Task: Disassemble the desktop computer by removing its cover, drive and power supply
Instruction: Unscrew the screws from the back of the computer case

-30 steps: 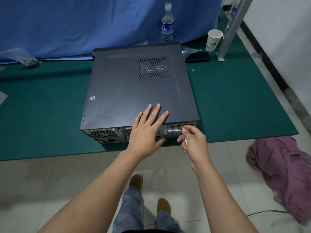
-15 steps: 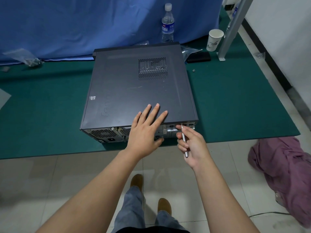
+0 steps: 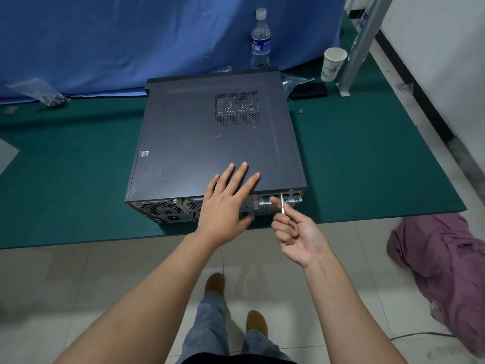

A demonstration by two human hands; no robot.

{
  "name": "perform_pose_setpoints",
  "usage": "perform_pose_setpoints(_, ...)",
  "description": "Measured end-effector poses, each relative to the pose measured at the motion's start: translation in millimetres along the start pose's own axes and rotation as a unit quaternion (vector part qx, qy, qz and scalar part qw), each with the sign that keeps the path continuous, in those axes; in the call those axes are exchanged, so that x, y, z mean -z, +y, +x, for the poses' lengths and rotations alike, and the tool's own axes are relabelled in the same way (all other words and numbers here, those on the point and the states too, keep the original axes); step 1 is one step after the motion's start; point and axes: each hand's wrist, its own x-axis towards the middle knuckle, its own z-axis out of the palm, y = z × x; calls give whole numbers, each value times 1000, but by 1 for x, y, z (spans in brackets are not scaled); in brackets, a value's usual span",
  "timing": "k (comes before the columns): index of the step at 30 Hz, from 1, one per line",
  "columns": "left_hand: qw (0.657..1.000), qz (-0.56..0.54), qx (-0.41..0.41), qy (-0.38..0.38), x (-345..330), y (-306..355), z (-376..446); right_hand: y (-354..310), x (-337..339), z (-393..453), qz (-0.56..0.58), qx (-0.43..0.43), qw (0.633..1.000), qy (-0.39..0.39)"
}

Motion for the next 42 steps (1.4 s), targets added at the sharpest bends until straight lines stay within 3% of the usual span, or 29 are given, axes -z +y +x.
perform_pose_setpoints(6, 1000, 2, 1, 0, 0, 0, 0, 0, -4, -4, 25, 12, 999, 20)
perform_pose_setpoints(11, 1000, 3, 1, 1, -1, 0, 0, 5, -10, -3, -172, 105, 971, 130)
perform_pose_setpoints(15, 1000, 4, 3, 1, -1, 0, 0, 15, -16, -1, -323, 203, 899, 217)
perform_pose_setpoints(18, 1000, 5, 4, 1, -2, 1, 0, 19, -16, 0, -487, 276, 776, 290)
perform_pose_setpoints(19, 1000, 6, 5, 2, -2, 1, 0, 21, -16, 1, -497, 287, 763, 297)
perform_pose_setpoints(20, 1000, 7, 5, 3, -2, 1, 0, 22, -17, 1, -474, 283, 781, 290)
perform_pose_setpoints(24, 1000, 7, 3, 4, -2, 1, 0, 12, -17, -2, -256, 148, 935, 197)
perform_pose_setpoints(27, 1000, 9, 5, 5, -2, 1, 0, -3, -10, -8, -70, 38, 991, 109)
perform_pose_setpoints(32, 1000, 10, 5, 5, -2, 1, 0, 1, -5, -14, 87, -30, 996, -2)
perform_pose_setpoints(35, 1000, 7, 5, 5, -2, 1, 0, 8, -6, -14, 132, -21, 991, -16)
perform_pose_setpoints(38, 1000, 3, 3, 6, -1, 1, -1, 12, -9, -12, 126, -12, 992, -7)
perform_pose_setpoints(42, 1000, 5, 4, 5, 0, 1, -1, 12, -11, -10, 34, 14, 999, 39)
